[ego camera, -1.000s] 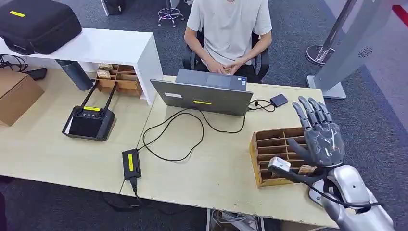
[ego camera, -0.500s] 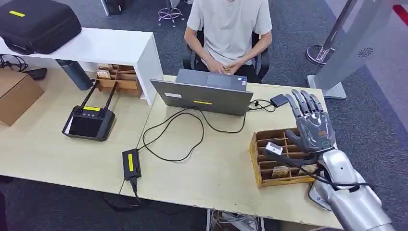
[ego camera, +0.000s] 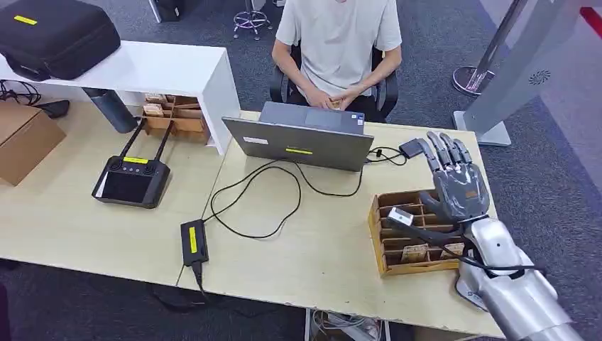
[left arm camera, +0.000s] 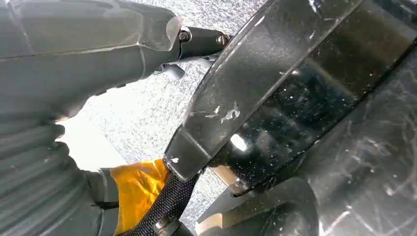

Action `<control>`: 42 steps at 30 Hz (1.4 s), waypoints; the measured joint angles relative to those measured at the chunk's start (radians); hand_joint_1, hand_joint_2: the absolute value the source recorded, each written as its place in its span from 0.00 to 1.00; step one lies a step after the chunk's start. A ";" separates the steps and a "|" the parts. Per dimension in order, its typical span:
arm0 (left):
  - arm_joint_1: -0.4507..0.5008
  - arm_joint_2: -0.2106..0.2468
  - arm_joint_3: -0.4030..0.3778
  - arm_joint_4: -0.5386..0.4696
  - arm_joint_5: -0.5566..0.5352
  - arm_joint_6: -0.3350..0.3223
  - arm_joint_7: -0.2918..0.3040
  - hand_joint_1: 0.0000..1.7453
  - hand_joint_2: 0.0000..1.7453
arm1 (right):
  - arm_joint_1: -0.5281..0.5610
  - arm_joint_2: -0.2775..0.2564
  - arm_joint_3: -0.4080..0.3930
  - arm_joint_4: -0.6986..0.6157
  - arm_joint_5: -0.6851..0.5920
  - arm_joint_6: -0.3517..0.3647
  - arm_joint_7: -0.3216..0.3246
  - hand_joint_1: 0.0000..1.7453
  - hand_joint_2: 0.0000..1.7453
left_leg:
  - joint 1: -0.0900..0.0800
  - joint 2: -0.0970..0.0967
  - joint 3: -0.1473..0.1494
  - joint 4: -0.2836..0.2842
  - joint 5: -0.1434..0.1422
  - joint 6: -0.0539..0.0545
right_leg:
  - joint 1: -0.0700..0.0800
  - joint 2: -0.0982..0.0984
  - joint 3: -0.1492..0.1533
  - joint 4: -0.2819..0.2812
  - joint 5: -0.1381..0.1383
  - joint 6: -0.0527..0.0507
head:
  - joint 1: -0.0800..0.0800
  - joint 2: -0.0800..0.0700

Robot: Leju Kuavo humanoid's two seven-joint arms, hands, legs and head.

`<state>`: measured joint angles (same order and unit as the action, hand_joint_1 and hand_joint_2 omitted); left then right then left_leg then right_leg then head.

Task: Pass the card to the sensor for recognition and then transmit it.

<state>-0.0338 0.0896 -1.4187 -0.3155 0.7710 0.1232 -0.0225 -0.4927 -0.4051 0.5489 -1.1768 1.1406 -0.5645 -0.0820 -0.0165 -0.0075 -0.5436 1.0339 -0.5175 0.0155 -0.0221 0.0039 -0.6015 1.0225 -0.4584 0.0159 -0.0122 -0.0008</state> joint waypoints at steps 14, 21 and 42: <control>0.008 0.000 0.017 0.000 0.011 0.005 -0.003 0.00 1.00 | 0.088 -0.053 -0.048 -0.094 -0.010 -0.010 0.019 0.00 1.00 | 0.000 0.000 -0.001 0.000 0.000 0.000 | 0.000 0.000 0.000 0.000 0.000 0.000 | 0.000 0.000; 0.010 0.000 0.022 0.000 0.014 0.008 -0.003 0.00 1.00 | 0.112 -0.064 -0.069 -0.087 -0.004 0.001 0.019 0.00 1.00 | 0.000 0.000 0.000 0.000 0.000 0.000 | 0.000 0.000 0.000 0.000 0.000 0.000 | 0.000 0.000; 0.011 -0.001 0.025 0.000 0.016 0.008 -0.004 0.00 1.00 | 0.081 -0.055 -0.066 0.048 0.023 0.008 0.001 0.00 1.00 | 0.000 0.000 -0.001 0.000 0.000 0.000 | 0.000 0.000 -0.001 0.000 0.000 0.000 | 0.000 0.000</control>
<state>-0.0228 0.0889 -1.3939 -0.3155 0.7870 0.1312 -0.0267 -0.4112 -0.4597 0.4833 -1.1291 1.1639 -0.5566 -0.0809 -0.0165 -0.0073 -0.5446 1.0339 -0.5175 0.0155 -0.0221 0.0037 -0.6020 1.0225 -0.4585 0.0159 -0.0122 -0.0008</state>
